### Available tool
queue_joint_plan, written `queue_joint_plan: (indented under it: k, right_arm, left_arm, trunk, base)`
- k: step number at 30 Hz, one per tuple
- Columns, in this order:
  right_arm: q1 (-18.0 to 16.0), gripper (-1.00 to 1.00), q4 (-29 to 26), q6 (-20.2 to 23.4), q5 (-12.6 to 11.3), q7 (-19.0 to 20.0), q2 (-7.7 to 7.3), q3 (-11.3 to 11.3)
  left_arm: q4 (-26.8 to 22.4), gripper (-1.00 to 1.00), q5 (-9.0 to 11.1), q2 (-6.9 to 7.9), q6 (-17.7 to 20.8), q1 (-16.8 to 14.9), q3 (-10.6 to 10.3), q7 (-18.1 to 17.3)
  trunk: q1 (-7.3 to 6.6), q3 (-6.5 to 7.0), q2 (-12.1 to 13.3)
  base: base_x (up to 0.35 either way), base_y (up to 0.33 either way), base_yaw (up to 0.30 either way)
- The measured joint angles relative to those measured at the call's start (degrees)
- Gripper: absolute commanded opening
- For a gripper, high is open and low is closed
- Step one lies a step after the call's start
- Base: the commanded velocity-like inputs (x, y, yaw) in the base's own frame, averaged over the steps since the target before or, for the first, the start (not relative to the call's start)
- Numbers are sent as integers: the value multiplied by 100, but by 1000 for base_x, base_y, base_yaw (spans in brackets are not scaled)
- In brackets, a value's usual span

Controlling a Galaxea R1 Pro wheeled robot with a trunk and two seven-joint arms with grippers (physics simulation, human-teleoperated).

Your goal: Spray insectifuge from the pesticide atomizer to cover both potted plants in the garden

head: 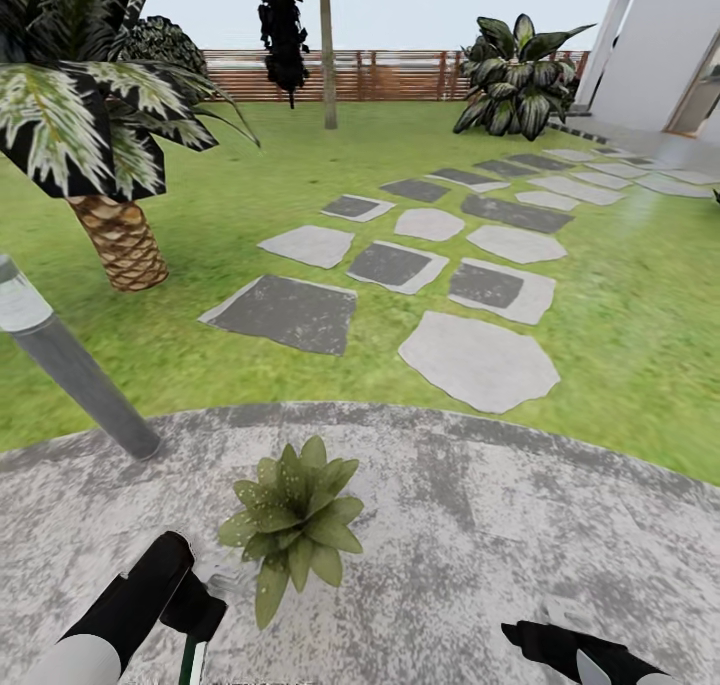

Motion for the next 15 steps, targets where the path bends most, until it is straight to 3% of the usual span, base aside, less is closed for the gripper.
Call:
queue_joint_plan:
  k: [6,15]
  right_arm:
    - [0,100,0,0,0,1,0,0]
    - [1,100,-2,0,-1,1,-2,0]
  left_arm:
    - [10,-100,-1,0,-1,-1,-1,0]
    - [14,-100,-1,-1,-2,-2,-3,1]
  trunk:
    - [-1,0,0]
    - [-2,0,0]
  base:
    - [46,-69,216]
    - [185,-259,13]
